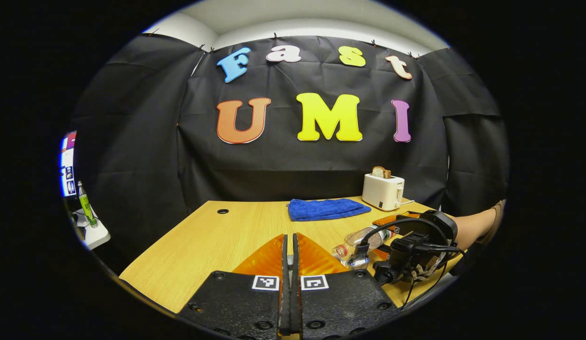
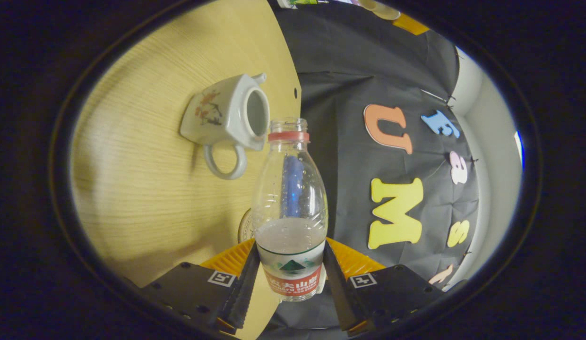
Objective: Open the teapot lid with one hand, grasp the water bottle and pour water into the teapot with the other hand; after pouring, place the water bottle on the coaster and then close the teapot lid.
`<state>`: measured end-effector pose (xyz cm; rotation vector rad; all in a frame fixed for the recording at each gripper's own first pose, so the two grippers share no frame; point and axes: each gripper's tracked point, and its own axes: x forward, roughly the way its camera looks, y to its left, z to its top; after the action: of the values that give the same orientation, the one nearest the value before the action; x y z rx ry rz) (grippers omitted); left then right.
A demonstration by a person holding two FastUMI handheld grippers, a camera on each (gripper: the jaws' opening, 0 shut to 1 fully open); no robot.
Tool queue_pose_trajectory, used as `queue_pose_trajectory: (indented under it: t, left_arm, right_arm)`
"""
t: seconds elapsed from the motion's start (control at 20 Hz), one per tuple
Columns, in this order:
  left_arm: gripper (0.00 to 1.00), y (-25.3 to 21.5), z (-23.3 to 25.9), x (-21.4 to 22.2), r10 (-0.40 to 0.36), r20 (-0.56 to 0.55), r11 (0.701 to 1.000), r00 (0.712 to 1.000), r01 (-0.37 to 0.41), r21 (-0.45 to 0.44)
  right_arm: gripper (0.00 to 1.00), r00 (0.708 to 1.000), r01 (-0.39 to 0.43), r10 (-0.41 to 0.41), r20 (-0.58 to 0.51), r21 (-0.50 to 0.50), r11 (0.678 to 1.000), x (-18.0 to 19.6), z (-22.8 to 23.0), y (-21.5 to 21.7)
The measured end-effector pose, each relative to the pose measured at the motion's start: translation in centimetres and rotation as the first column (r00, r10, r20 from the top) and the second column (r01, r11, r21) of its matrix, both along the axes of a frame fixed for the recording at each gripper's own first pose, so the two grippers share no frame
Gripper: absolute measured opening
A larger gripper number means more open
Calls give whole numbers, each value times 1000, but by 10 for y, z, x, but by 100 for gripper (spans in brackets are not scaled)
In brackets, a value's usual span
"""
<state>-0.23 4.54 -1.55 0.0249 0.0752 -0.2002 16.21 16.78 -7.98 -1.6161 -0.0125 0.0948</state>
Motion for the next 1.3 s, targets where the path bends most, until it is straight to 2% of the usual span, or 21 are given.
queue_pose_trajectory:
  t: [0.3,0.35,0.45,0.5,0.55,0.6,0.7,0.8,0.85,0.9,1.15,1.2,1.3]
  left_arm:
    - [2,-2,1,-2,-8,0,1000,1000,8,1]
    - [7,-2,1,-3,-11,1,1000,1000,11,2]
    - [7,-4,3,-4,-19,4,1000,1000,19,6]
    - [3,-5,4,-4,-21,6,1000,1000,21,9]
    - [7,-5,2,-4,-21,5,1000,1000,21,10]
    - [2,-4,1,-4,-22,5,1000,1000,22,10]
    - [2,-3,1,-4,-21,1,1000,1000,21,9]
    - [2,-3,1,-4,-21,-1,1000,1000,21,10]
    - [7,-2,0,-4,-20,-3,1000,1000,20,9]
    - [2,-2,-1,-4,-19,-5,1000,1000,19,7]
    - [2,-2,0,-4,-21,-7,1000,1000,22,8]
    - [7,-3,0,-4,-22,-6,1000,1000,22,8]
    - [7,-2,0,-5,-24,-4,1000,1000,24,10]
  right_arm:
    - [73,998,-9,15,57,-100,995,-3,8,6]
    - [72,998,-13,20,64,-113,994,-3,8,7]
    - [72,996,-18,29,80,-139,990,-4,10,8]
    - [73,996,-17,30,87,-147,989,-4,11,9]
    - [73,995,-17,32,98,-155,988,-4,12,9]
    - [72,993,-17,36,111,-166,986,-5,13,10]
    - [73,988,-17,45,145,-190,982,-7,16,12]
    - [72,981,-18,59,183,-219,976,-10,17,15]
    - [73,979,-17,63,192,-234,972,-10,19,16]
    - [73,978,-20,70,198,-245,969,-9,20,16]
    - [73,961,-26,114,250,-330,944,-9,28,21]
    - [73,958,-30,124,257,-343,939,-9,29,21]
    - [73,951,-32,142,276,-370,929,-11,31,24]
